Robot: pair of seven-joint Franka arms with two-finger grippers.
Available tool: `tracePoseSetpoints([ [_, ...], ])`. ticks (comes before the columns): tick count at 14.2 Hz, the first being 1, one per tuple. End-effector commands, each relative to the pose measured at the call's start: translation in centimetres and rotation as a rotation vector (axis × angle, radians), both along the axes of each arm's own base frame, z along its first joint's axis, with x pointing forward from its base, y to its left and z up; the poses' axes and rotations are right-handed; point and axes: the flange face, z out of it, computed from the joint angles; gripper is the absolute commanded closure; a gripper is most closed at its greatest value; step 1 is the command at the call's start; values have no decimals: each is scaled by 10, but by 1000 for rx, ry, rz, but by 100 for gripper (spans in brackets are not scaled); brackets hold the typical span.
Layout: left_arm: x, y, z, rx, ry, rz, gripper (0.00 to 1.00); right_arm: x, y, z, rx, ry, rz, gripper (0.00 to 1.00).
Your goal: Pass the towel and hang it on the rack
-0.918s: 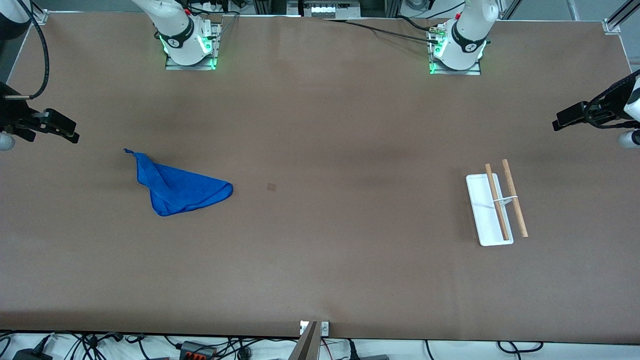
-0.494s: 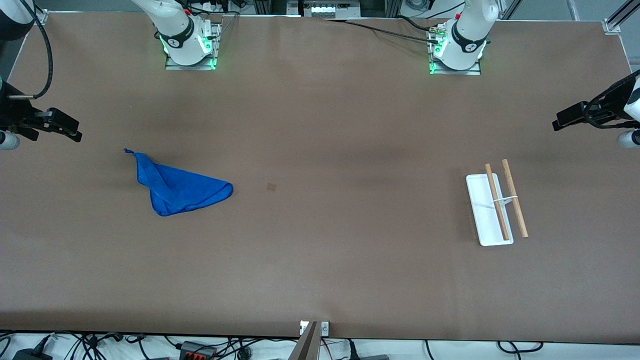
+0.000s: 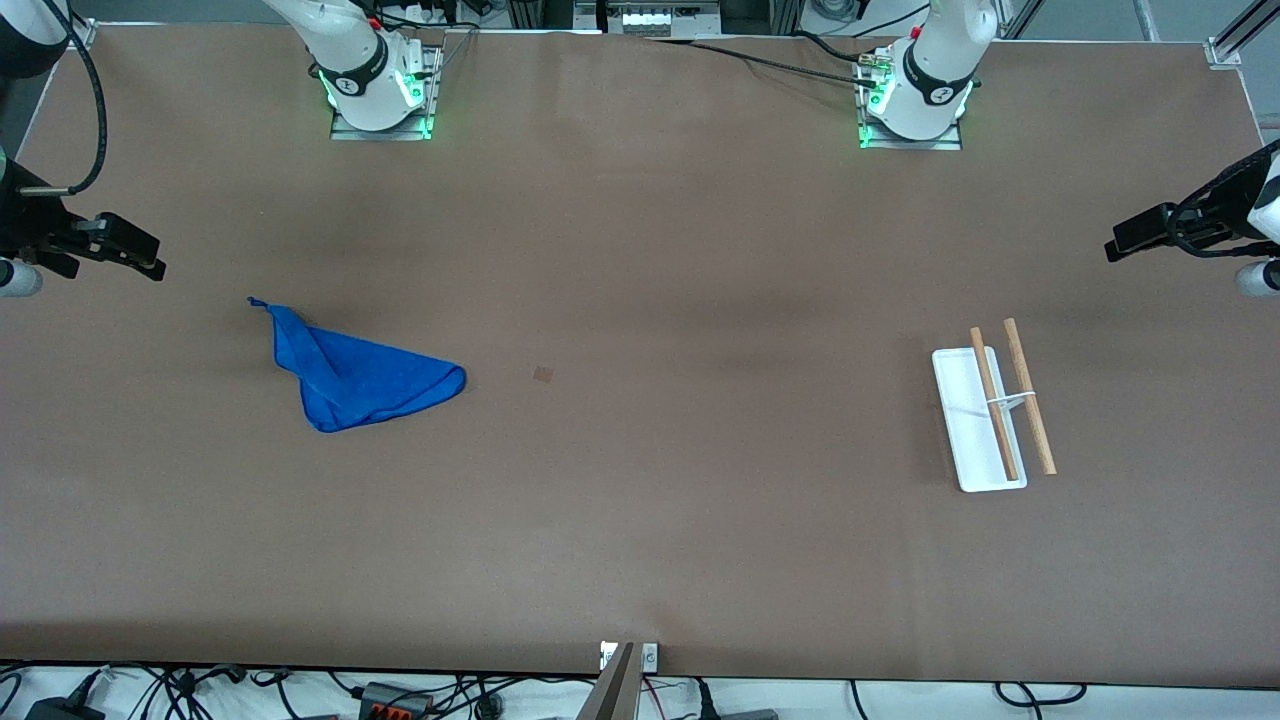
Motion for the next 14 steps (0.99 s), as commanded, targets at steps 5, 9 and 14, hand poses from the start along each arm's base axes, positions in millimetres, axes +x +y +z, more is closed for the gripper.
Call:
tracePoseSetpoints([
  [5,4,2,4,-4,-6,-14,0,20,-6,-94,-4,207,9,0],
  [9,4,4,5,-3,-7,-11,0,27,-22,-175,3,374,1,0],
  [14,9,5,11,-1,-19,-11,0,21,-22,-253,15,571,3,0],
])
